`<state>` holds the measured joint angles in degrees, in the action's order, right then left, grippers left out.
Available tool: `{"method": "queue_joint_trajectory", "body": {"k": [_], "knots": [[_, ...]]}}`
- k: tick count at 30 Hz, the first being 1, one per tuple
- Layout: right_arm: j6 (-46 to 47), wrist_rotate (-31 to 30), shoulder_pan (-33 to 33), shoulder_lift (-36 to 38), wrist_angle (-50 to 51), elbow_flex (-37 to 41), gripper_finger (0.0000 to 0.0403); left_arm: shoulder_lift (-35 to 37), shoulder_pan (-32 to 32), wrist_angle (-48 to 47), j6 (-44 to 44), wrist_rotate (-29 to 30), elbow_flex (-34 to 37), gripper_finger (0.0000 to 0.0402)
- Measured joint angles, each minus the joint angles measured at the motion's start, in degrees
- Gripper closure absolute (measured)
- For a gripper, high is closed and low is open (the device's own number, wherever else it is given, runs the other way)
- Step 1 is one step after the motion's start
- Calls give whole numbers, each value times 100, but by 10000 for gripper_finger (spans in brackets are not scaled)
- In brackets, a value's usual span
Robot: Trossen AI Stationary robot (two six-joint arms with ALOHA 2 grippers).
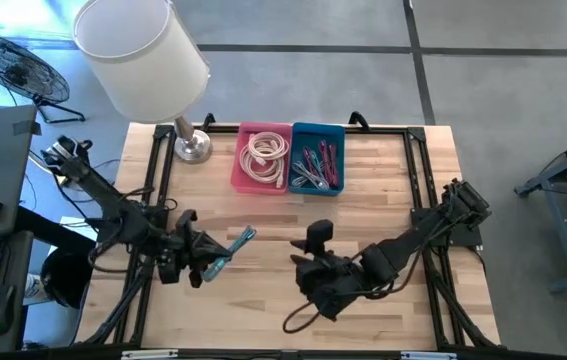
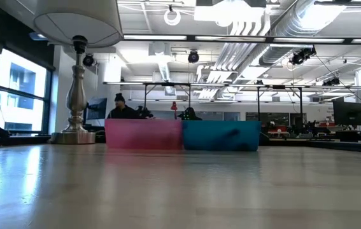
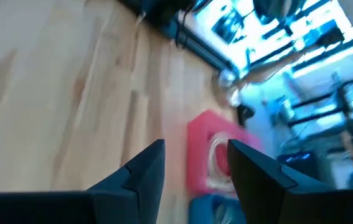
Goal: Pick & Place USB Port
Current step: Put the blue charger cable into the blue bin
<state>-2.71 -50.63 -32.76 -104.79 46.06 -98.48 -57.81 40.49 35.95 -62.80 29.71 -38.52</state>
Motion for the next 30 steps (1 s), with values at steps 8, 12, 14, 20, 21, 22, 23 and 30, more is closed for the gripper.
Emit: {"method": "queue_joint_trajectory", "body": {"k": [8, 12, 14, 20, 21, 22, 23, 30], "knots": [[-1472, -56, -53, -2, -1396, 0, 238, 6, -484, 1310, 415, -872, 867, 387], [-2025, 396, 107, -78, -1940, -7, 238, -91, -951, 1292, 877, -1394, 920, 387], [-2174, 615, 211, -146, -2146, -7, 238, -136, -1123, 1316, 1010, -1695, 922, 387], [-2470, 640, 458, -369, -2321, -7, 238, -315, -1484, 1338, 1363, -2220, 918, 387], [-2483, 612, 479, -395, -2323, -7, 238, -345, -1523, 1339, 1376, -2271, 918, 387], [-2528, 571, 496, -408, -2338, -3, 238, -371, -1548, 1339, 1381, -2306, 918, 387], [-2571, 480, 506, -413, -2359, -2, 238, -397, -1545, 1318, 1381, -2310, 918, 387], [-2891, -329, 363, -411, -2681, -2, 238, -437, -1541, 1307, 1370, -2316, 918, 387]]}}
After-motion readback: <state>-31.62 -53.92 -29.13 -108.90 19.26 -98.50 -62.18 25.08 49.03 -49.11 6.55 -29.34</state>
